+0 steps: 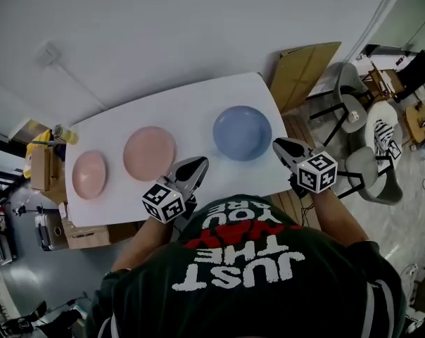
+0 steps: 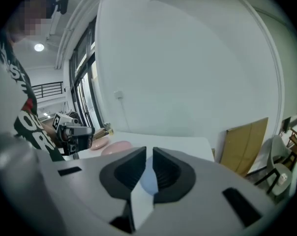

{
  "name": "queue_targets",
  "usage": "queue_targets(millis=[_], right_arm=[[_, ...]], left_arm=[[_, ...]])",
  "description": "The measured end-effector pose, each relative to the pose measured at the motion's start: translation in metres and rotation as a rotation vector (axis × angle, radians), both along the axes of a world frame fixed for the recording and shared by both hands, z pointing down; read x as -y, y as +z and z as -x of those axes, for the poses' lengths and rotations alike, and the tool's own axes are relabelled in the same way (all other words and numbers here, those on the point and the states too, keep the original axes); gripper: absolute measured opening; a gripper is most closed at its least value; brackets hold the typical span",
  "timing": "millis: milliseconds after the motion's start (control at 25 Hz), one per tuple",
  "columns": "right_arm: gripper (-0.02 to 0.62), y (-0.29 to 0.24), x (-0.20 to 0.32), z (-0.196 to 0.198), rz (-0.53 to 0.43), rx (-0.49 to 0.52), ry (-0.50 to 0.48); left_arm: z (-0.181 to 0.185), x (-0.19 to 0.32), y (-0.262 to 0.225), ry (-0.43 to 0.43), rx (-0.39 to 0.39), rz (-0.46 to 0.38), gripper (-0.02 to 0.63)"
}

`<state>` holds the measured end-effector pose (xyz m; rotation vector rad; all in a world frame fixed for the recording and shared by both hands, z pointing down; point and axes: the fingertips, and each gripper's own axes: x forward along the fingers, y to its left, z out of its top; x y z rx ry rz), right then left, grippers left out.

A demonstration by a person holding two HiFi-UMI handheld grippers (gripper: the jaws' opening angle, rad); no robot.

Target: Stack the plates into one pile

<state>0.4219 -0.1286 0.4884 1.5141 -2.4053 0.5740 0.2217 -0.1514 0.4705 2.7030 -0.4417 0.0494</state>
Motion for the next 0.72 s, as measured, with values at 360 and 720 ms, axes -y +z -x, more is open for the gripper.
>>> queue_targets(millis=[360,720], right_arm=[[0.122,0.132,0.074,-0.092,0.335,0.057,0.029],[0.137,0.246,0.096,-0.085,0.599,0.047,0.078]], left_arm=[[-0.053,0.007,0.027,-0.15,0.075,0.048,0.008],[-0.035,0.002,0.06,-0.261,0.133,0.125,0.008]])
